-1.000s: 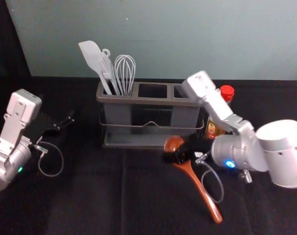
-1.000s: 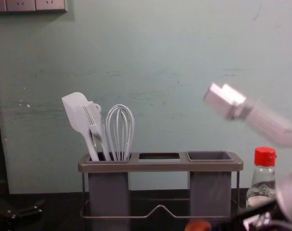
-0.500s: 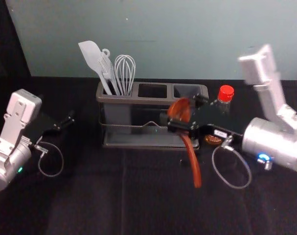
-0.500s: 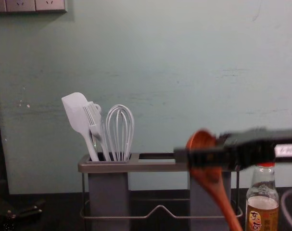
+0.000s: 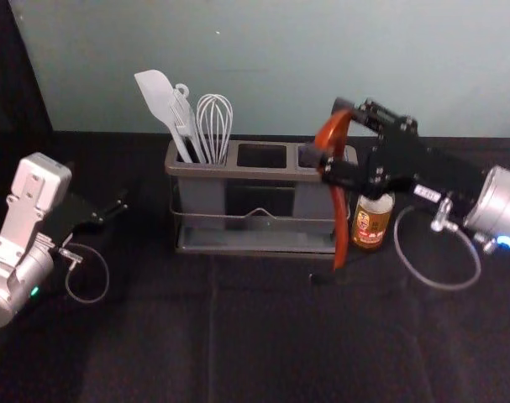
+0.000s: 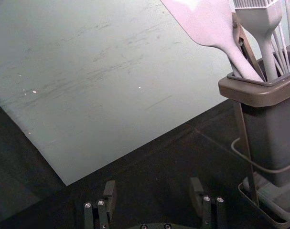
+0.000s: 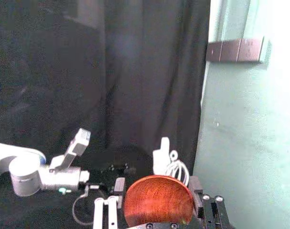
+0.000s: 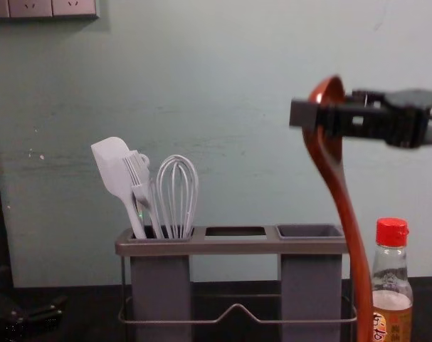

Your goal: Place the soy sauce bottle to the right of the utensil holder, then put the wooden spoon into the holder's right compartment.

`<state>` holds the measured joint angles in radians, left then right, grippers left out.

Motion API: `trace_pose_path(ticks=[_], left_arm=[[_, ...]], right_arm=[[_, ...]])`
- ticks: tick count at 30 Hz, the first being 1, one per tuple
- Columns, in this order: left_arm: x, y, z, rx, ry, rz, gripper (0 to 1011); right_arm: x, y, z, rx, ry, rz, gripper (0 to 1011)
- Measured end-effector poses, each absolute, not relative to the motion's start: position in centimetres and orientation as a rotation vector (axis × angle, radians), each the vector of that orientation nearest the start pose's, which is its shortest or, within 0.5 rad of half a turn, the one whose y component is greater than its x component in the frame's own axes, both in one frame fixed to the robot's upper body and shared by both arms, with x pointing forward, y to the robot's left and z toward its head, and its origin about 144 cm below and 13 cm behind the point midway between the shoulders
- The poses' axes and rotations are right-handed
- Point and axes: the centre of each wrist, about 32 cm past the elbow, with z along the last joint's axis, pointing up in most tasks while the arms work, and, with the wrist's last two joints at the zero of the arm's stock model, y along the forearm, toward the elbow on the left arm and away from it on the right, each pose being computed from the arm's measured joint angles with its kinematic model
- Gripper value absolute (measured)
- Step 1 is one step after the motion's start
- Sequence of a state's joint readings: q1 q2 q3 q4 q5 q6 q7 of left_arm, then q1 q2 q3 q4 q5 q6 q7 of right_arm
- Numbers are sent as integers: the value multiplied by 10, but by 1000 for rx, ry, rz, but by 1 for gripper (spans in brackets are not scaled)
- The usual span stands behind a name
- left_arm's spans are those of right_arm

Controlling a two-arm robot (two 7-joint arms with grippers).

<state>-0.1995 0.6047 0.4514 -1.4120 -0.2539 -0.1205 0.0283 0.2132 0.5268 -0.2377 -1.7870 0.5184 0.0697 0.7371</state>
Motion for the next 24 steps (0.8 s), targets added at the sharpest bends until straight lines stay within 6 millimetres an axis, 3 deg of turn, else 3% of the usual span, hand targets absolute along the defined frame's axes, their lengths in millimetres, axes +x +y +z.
trace_pose_path(ticks=[12, 24], left_arm=[[489, 310, 1140, 304, -285, 1248, 1005], [489, 310, 1140, 304, -285, 1248, 1005]], right_arm=[[512, -275, 1307, 119, -251, -533, 827], [551, -259, 1335, 116, -286, -589, 827]])
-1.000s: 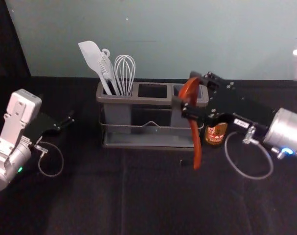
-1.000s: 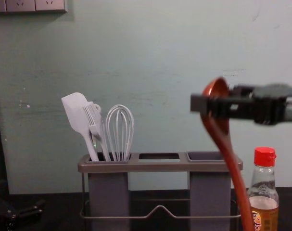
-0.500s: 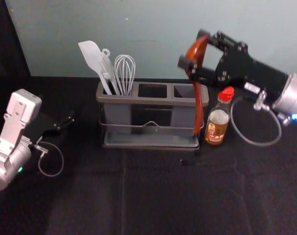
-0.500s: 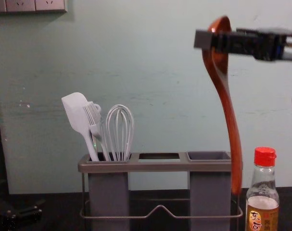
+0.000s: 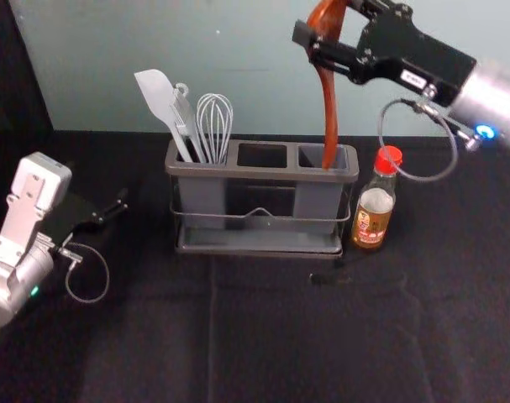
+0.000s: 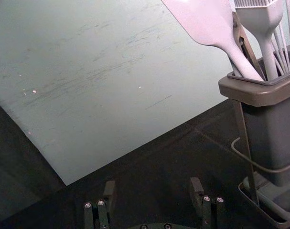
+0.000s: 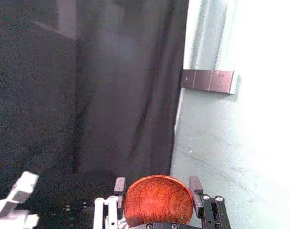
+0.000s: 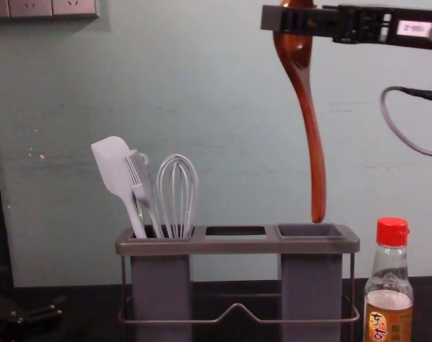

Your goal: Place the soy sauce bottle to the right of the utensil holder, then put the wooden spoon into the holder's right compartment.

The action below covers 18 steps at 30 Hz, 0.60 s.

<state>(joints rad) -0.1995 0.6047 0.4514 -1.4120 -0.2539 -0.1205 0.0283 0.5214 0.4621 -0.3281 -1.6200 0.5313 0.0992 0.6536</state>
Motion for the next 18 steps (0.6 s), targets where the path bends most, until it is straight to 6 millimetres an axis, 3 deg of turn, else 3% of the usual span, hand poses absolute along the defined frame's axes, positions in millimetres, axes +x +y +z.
trace_pose_path(ticks=[18], left_arm=[[489, 310, 1140, 304, -285, 1248, 1005]], right_arm=[[593, -242, 1326, 61, -278, -632, 827]])
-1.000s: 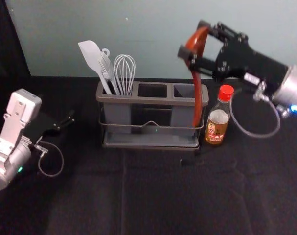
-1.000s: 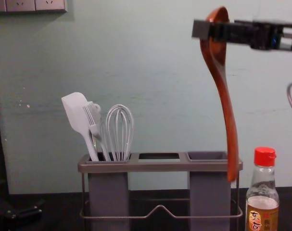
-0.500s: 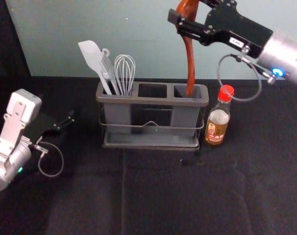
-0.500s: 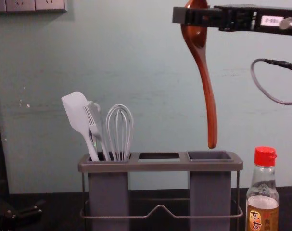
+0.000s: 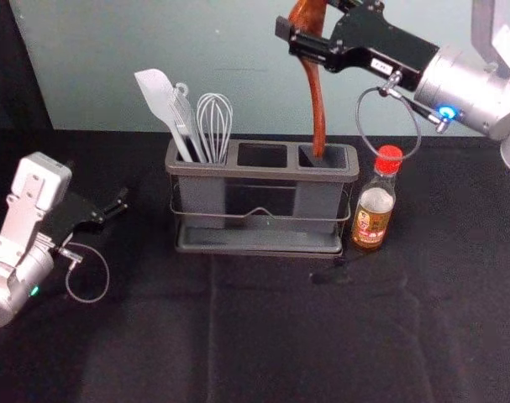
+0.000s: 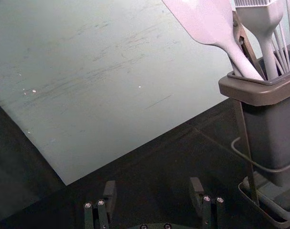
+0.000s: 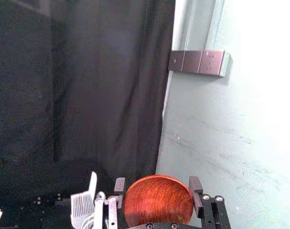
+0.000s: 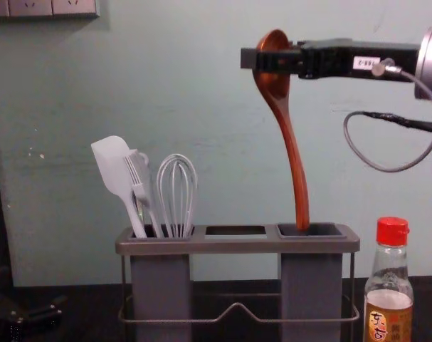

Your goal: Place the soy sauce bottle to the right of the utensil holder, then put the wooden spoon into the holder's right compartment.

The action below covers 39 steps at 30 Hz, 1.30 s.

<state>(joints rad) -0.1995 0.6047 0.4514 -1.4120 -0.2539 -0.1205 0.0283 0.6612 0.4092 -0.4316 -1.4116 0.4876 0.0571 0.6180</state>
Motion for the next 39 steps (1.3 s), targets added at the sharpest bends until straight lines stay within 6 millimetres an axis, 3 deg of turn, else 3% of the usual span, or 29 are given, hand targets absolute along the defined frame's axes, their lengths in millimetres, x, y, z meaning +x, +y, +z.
trace_pose_path(ticks=[18, 39], left_arm=[[489, 310, 1140, 304, -285, 1248, 1005], [489, 310, 1140, 304, -285, 1248, 1005]], right_arm=[[594, -243, 1296, 27, -229, -628, 827], [580, -260, 1250, -6, -146, -626, 827]])
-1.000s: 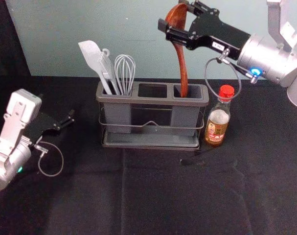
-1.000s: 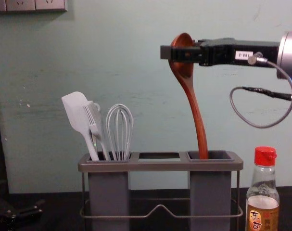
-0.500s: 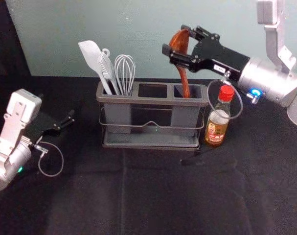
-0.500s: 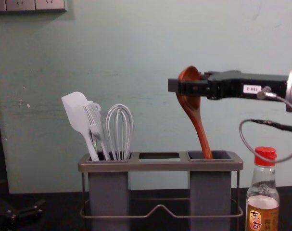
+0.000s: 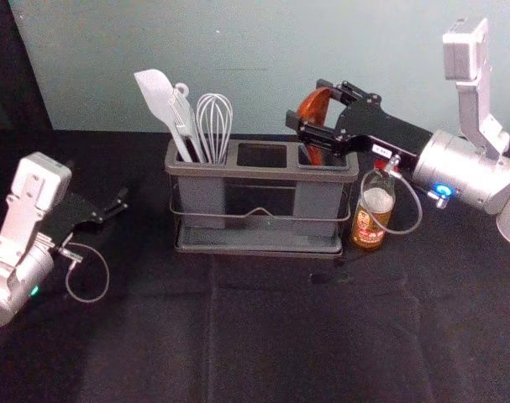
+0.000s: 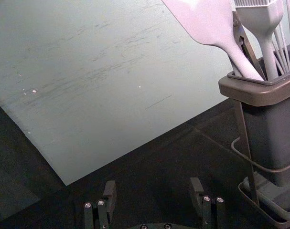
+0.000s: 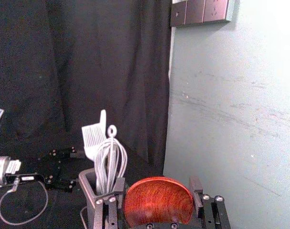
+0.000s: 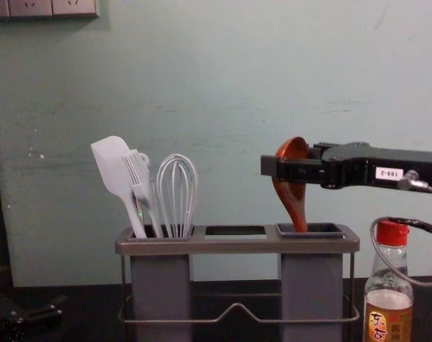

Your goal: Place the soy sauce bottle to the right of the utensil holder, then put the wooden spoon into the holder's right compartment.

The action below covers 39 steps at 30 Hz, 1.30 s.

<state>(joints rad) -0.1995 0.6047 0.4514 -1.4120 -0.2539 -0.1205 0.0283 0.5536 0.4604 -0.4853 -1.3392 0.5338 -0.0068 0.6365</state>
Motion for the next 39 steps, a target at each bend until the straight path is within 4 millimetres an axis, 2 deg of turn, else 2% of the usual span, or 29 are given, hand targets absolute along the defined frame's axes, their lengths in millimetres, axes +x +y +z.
trace_pose_path(ticks=[8, 21, 28, 39], left_arm=[[489, 310, 1140, 304, -285, 1248, 1005], [489, 310, 1140, 304, -285, 1248, 1005], [489, 310, 1140, 305, -285, 1248, 1005], [489, 310, 1140, 304, -285, 1248, 1005]], right_arm=[[577, -263, 1242, -12, -137, -628, 827], [576, -263, 1241, -13, -141, -632, 828], [576, -263, 1242, -13, -142, -632, 993], [576, -263, 1242, -12, -142, -631, 1002]])
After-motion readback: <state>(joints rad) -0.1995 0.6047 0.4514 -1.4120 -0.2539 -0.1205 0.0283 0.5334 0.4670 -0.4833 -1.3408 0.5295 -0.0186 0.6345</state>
